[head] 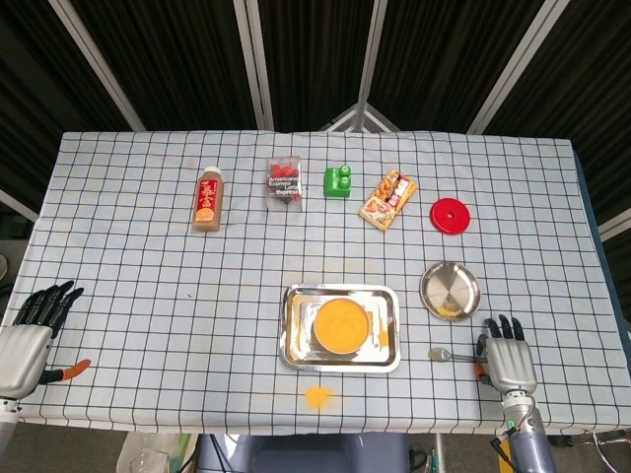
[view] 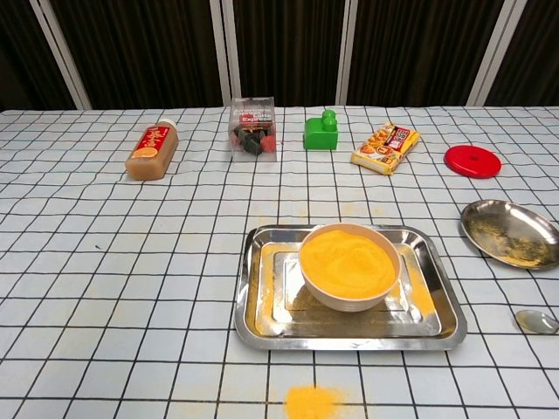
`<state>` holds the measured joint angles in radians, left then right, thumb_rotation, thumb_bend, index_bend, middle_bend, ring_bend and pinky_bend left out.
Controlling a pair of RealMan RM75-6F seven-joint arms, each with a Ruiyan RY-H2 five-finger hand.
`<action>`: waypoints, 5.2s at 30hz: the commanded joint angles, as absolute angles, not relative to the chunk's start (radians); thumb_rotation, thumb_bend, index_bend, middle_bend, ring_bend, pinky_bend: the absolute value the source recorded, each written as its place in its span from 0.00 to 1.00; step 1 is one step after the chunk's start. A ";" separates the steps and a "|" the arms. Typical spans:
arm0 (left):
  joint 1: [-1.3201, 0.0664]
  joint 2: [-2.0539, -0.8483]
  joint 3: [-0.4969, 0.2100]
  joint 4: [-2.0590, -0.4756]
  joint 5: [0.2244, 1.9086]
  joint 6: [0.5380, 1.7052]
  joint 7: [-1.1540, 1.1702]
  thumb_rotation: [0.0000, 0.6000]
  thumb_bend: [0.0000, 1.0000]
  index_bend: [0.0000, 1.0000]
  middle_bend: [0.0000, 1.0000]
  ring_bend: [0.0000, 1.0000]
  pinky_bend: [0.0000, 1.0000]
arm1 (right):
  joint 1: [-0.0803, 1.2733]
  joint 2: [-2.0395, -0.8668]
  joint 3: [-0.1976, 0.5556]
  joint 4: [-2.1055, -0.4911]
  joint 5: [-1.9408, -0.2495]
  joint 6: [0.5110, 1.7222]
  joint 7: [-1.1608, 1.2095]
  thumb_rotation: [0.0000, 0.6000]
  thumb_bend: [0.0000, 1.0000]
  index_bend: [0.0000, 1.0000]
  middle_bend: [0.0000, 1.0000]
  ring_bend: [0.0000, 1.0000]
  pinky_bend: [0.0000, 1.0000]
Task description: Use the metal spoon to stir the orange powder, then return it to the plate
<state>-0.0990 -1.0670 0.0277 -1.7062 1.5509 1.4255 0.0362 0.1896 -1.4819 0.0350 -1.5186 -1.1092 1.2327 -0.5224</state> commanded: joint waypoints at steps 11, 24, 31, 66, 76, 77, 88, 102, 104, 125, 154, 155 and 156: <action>-0.099 -1.066 0.027 -1.707 1.550 1.425 0.037 1.00 0.00 0.00 0.00 0.00 0.00 | 0.190 -1.478 0.036 -1.529 -1.112 1.237 -0.513 1.00 0.40 0.46 0.17 0.00 0.00; -0.100 -1.065 0.028 -1.709 1.547 1.422 0.034 1.00 0.00 0.00 0.00 0.00 0.00 | 0.192 -1.483 0.035 -1.516 -1.100 1.233 -0.525 1.00 0.42 0.50 0.17 0.00 0.00; -0.100 -1.065 0.028 -1.709 1.547 1.422 0.034 1.00 0.00 0.00 0.00 0.00 0.00 | 0.192 -1.486 0.034 -1.514 -1.101 1.233 -0.522 1.00 0.46 0.55 0.17 0.00 0.00; -0.099 -1.064 0.024 -1.712 1.539 1.421 0.029 1.00 0.00 0.00 0.00 0.00 0.00 | 0.190 -1.443 0.086 -1.578 -1.151 1.295 -0.422 1.00 0.48 0.61 0.43 0.24 0.00; -0.100 -1.063 0.025 -1.713 1.540 1.420 0.025 1.00 0.00 0.00 0.00 0.00 0.00 | 0.194 -1.431 0.100 -1.594 -1.149 1.306 -0.422 1.00 0.52 0.62 0.56 0.39 0.00; -0.100 -1.062 0.025 -1.713 1.540 1.419 0.024 1.00 0.00 0.00 0.00 0.00 0.00 | 0.195 -1.432 0.100 -1.594 -1.149 1.307 -0.427 1.00 0.52 0.62 0.57 0.39 0.00; -0.101 -1.061 0.024 -1.714 1.539 1.417 0.019 1.00 0.00 0.00 0.00 0.00 0.00 | 0.217 -1.439 0.118 -1.627 -1.155 1.332 -0.494 1.00 0.53 0.64 0.58 0.40 0.00; -0.105 -1.060 0.021 -1.715 1.531 1.409 0.011 1.00 0.00 0.00 0.00 0.00 0.00 | 0.298 -1.400 0.138 -1.823 -1.203 1.341 -0.707 1.00 0.55 0.64 0.58 0.40 0.00; -0.105 -1.060 0.021 -1.716 1.530 1.409 0.012 1.00 0.00 0.00 0.00 0.00 0.00 | 0.315 -1.401 0.143 -1.852 -1.205 1.341 -0.761 1.00 0.55 0.64 0.59 0.40 0.00; -0.110 -1.055 0.016 -1.725 1.519 1.400 0.001 1.00 0.00 0.00 0.00 0.00 0.00 | 0.474 -1.597 0.145 -1.968 -1.027 1.394 -1.241 1.00 0.56 0.65 0.60 0.40 0.00; -0.113 -1.052 0.019 -1.726 1.508 1.386 0.001 1.00 0.00 0.00 0.00 0.00 0.00 | 0.507 -1.716 0.128 -1.880 -0.973 1.469 -1.213 1.00 0.56 0.59 0.59 0.36 0.00; -0.113 -1.052 0.018 -1.727 1.508 1.387 0.001 1.00 0.00 0.00 0.00 0.00 0.00 | 0.506 -1.718 0.127 -1.880 -0.972 1.474 -1.214 1.00 0.56 0.56 0.58 0.35 0.00; -0.112 -1.052 0.019 -1.727 1.509 1.387 0.001 1.00 0.00 0.00 0.00 0.00 0.00 | 0.506 -1.719 0.125 -1.880 -0.972 1.478 -1.216 1.00 0.56 0.54 0.56 0.33 0.00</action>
